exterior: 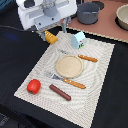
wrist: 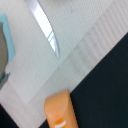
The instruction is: Interact with the objects in diverse but meaningful ways.
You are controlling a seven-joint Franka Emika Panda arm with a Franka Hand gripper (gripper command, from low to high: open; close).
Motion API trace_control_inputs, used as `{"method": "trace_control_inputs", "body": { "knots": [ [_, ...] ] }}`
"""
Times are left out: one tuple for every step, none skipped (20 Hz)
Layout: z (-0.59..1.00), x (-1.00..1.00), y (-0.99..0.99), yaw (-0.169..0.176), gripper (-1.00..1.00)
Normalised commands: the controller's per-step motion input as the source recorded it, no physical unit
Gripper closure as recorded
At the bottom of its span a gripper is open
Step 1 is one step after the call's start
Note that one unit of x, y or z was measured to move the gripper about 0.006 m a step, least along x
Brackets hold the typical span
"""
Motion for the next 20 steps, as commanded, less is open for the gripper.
{"method": "trace_control_inputs", "body": {
  "knots": [
    [0.13, 0.71, -0.79, -0.025, -1.00],
    [0.09, 0.68, -0.84, -0.011, -1.00],
    [0.07, 0.57, -0.87, -0.009, -1.00],
    [0.10, 0.44, -0.92, 0.000, -1.00],
    [0.11, 0.35, -0.95, 0.000, -1.00],
    [0.08, 0.28, -0.97, 0.000, -1.00],
    [0.07, 0.26, -0.95, 0.000, -1.00],
    [0.02, 0.22, -0.94, -0.006, -1.00],
    [0.00, 0.20, -0.93, -0.011, -1.00],
    [0.00, 0.10, -0.93, -0.018, -1.00],
    [0.00, 0.08, -0.93, -0.019, -1.00],
    [0.00, 0.09, -0.93, -0.019, -1.00],
    [0.00, 0.09, -0.91, -0.021, -1.00],
    [0.00, 0.08, -0.85, -0.021, -1.00],
    [0.00, 0.00, -0.76, -0.027, -1.00],
    [0.00, 0.00, -0.71, -0.032, -1.00],
    [0.00, -0.07, -0.57, -0.040, -1.00],
    [0.00, -0.06, -0.49, -0.050, -1.00],
    [0.00, 0.00, -0.50, -0.057, -1.00],
    [0.00, 0.01, -0.48, -0.069, -1.00]
  ]
}}
